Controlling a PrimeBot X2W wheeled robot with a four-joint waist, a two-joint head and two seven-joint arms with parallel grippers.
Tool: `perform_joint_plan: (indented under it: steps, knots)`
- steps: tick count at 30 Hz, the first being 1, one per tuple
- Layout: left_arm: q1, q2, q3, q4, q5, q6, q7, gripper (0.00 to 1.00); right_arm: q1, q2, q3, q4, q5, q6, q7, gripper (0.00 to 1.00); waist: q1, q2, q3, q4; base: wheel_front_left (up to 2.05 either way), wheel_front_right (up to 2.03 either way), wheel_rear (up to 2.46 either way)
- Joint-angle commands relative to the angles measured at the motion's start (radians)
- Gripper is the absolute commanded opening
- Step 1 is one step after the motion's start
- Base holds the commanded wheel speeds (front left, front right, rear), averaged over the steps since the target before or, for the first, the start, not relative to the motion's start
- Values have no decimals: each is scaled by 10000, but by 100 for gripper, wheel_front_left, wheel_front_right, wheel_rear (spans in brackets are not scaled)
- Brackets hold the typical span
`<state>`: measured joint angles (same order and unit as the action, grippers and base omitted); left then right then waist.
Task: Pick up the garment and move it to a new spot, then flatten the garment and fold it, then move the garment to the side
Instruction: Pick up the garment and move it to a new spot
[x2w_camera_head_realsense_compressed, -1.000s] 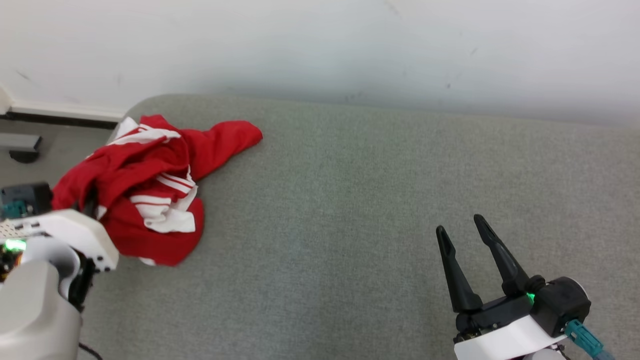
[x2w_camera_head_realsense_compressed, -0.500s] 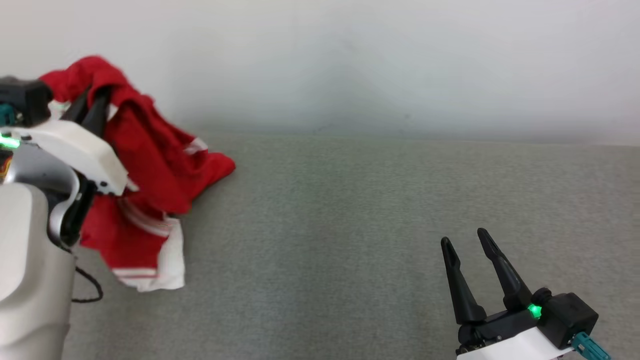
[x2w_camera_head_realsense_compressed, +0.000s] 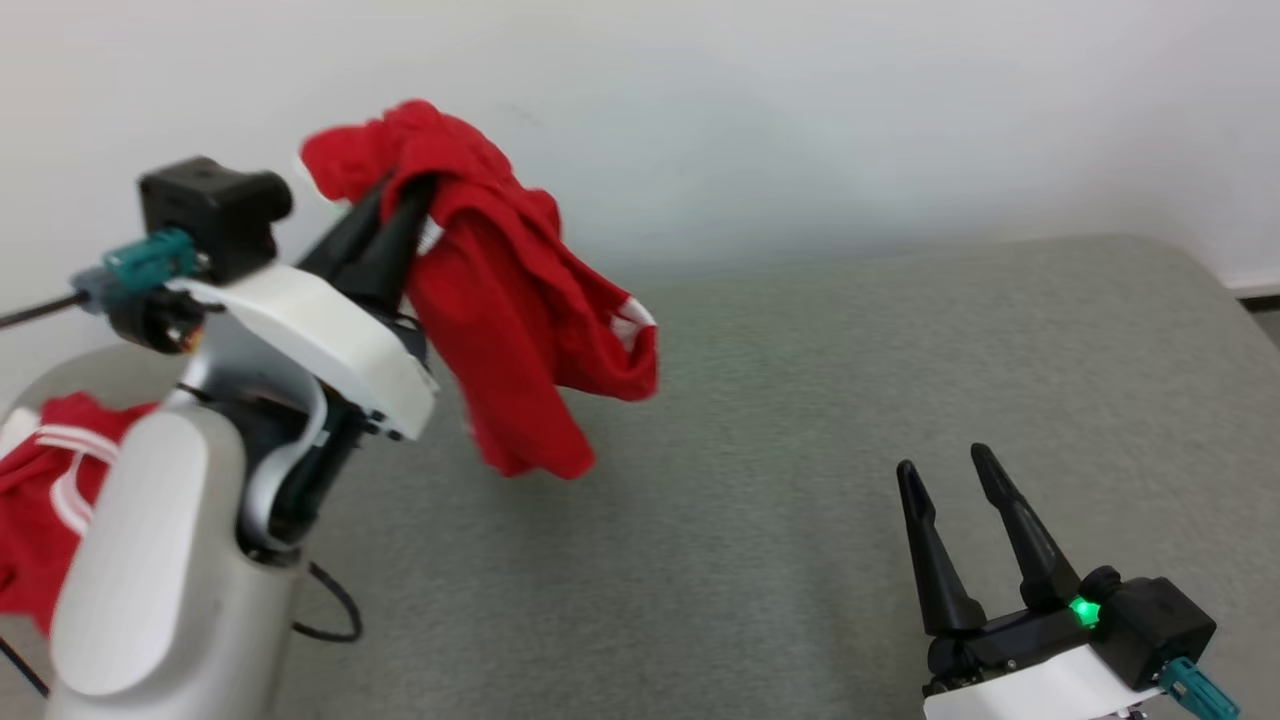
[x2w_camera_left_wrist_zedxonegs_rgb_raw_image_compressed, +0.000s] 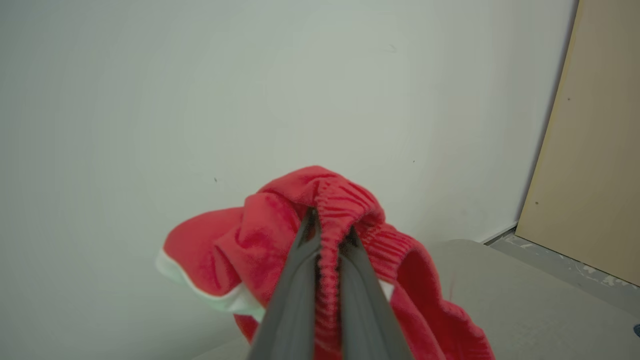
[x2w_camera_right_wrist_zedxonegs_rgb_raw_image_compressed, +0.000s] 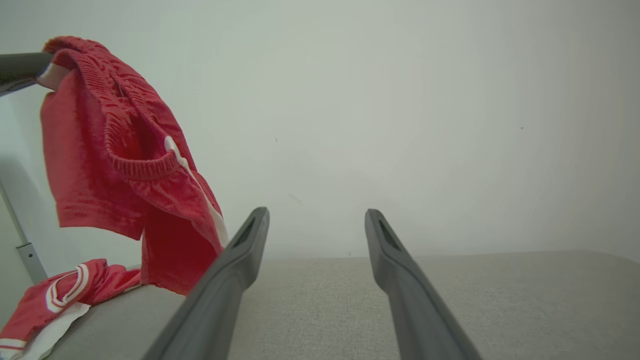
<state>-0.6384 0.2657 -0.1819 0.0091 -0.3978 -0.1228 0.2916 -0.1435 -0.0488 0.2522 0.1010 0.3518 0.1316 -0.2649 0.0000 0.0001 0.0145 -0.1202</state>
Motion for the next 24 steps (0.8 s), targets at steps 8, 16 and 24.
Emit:
perform_joint_plan:
  steps: [8, 16, 24]
  knots:
    - [525, -902, -437, -62, -406, 96, -596, 0, -57, -28, -288, -176, -347, -18, 8, 100, 0, -1, 240, -1590, 0, 0, 0]
    - [1411, -1444, -960, 941, -447, 109, -1527, 0, -53, -25, -503, -371, -546, -18, 8, 100, 0, -1, 595, -2191, 0, 0, 0]
    - [1994, -1738, -2228, 3829, 177, 24, -2708, 100, -163, -25, -458, -329, -707, -18, 8, 100, 0, -1, 845, -2004, 0, 0, 0]
